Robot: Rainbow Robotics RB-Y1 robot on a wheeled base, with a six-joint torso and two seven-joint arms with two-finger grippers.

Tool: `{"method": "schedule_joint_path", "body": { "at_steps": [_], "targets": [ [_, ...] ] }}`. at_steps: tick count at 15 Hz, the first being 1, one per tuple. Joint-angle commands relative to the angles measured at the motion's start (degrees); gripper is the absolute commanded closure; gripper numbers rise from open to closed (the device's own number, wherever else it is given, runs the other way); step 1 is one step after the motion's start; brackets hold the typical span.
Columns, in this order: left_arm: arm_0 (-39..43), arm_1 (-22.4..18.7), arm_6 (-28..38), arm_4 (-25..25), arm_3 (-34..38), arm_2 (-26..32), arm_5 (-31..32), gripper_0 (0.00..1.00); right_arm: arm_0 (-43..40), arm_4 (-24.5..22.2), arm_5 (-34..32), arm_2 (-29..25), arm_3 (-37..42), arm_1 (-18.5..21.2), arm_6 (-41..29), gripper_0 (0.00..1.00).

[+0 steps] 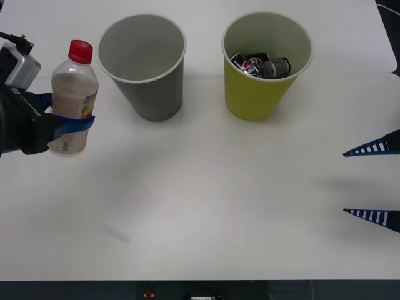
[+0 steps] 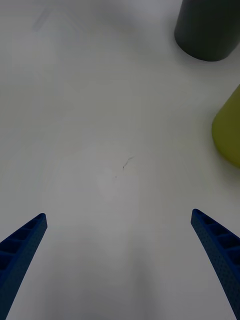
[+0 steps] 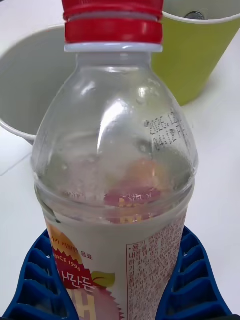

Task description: Put the can into the green bin and the plastic bottle into the gray bin

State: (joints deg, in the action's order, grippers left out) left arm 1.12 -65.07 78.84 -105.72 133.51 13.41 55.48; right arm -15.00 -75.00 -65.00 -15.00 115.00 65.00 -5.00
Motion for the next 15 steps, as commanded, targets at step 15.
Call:
{"method": "schedule_joint_path", "body": {
  "at_steps": [15],
  "targets": [
    [-56.49,-2.43,-0.44,10.19,-35.68,-36.52,8.94,1.00,0.00,0.00,0.00,0.00,0.00,0.00,0.00,0.00]
  ]
}}
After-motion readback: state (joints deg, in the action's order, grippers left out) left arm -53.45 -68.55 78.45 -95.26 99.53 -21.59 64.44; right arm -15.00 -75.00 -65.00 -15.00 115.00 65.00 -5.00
